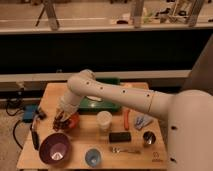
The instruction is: Place grapes in red bowl
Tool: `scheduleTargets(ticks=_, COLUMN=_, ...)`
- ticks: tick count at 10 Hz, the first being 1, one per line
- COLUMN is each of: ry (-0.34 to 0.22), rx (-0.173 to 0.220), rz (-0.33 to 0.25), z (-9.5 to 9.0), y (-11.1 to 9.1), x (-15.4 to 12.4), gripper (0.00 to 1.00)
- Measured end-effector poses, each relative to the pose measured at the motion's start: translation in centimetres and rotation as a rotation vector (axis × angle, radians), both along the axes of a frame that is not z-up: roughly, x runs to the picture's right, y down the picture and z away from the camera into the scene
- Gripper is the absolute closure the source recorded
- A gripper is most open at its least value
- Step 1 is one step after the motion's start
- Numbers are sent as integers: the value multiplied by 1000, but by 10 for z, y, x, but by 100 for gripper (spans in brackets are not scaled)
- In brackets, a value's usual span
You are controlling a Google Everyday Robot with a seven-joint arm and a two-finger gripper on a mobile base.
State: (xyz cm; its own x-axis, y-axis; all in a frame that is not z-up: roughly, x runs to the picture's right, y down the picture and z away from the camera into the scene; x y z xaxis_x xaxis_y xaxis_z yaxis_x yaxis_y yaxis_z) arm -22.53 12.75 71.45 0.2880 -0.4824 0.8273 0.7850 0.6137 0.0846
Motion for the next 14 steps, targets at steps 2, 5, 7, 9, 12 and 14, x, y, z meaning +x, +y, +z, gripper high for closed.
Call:
scheduleTargets(ticks=2, ry=8, rx=5, rz=26, z=6, y=-14, x=2, gripper=100)
scheduleTargets(ticks=5, ry=18, rx=8, rz=40, z=14, y=-22, x=3, gripper=99)
scheduleTargets(ticks=7, ry=28, rx=6, rz=34, z=19, y=-22, x=5, gripper=82)
scheduleTargets(ticks=9, ry=39, rx=8, rz=24, z=24, y=-21, x=6, gripper=61)
scheduleTargets(ticks=12, ry=57, rx=4, rz=27, z=32, y=-20, x=8, gripper=30)
scheduleTargets(ticks=14, ry=63, rx=-1, rz=34, z=36, y=-19, x=9, gripper=20)
